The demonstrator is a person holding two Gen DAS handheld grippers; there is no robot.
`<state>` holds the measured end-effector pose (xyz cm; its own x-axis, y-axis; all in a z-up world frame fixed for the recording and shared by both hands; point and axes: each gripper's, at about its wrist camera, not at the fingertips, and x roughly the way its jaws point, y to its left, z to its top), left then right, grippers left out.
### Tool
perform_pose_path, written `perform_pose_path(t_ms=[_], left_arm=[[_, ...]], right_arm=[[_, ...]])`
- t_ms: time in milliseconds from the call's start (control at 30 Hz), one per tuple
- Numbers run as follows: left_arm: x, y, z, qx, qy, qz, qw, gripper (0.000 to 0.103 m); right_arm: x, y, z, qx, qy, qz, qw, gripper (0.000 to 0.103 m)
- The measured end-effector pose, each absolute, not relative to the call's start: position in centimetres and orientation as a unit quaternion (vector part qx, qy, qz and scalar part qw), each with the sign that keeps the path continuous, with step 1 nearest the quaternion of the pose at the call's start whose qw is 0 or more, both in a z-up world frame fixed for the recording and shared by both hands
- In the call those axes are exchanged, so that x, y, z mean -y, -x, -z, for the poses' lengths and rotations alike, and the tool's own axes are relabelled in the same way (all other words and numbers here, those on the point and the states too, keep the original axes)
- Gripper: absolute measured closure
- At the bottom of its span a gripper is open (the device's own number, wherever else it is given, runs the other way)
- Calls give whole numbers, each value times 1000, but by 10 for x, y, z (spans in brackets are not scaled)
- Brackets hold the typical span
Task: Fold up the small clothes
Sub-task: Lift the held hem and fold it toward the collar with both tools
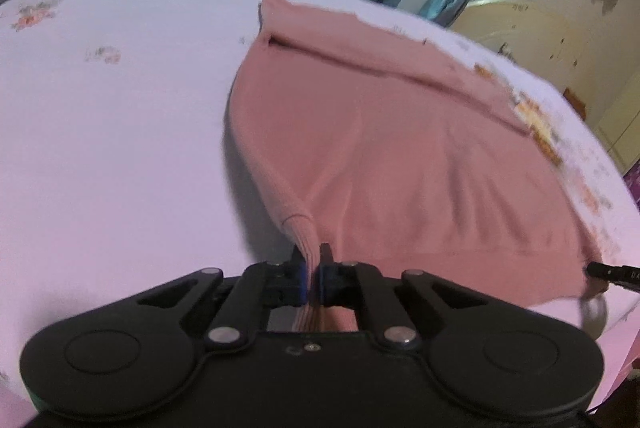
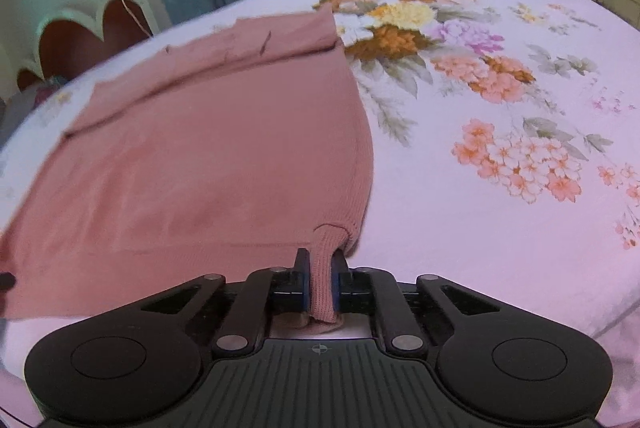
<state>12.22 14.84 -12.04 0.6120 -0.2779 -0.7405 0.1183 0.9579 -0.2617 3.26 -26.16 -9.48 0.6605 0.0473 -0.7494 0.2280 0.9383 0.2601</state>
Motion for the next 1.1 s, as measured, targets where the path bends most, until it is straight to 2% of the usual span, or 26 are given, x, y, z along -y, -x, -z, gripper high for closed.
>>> perform_pose_path(t_ms=[333,600,867,1100], left_arm=[[-135,-165,71,-349,107,136,921,98],[-123,-247,51,-310,128,124,934,98],[-106,-340,52,-298,132,98,940,98],[-96,-416,65,-314,127,59,939,98]], right_arm=[[274,-67,48,-342,-203,47,916,94],[294,-154,28,-297,-203,47,932,94],[319,-270,31,-282,-216,46,934,94],[343,-359,60,-315,-241,50,917,94]])
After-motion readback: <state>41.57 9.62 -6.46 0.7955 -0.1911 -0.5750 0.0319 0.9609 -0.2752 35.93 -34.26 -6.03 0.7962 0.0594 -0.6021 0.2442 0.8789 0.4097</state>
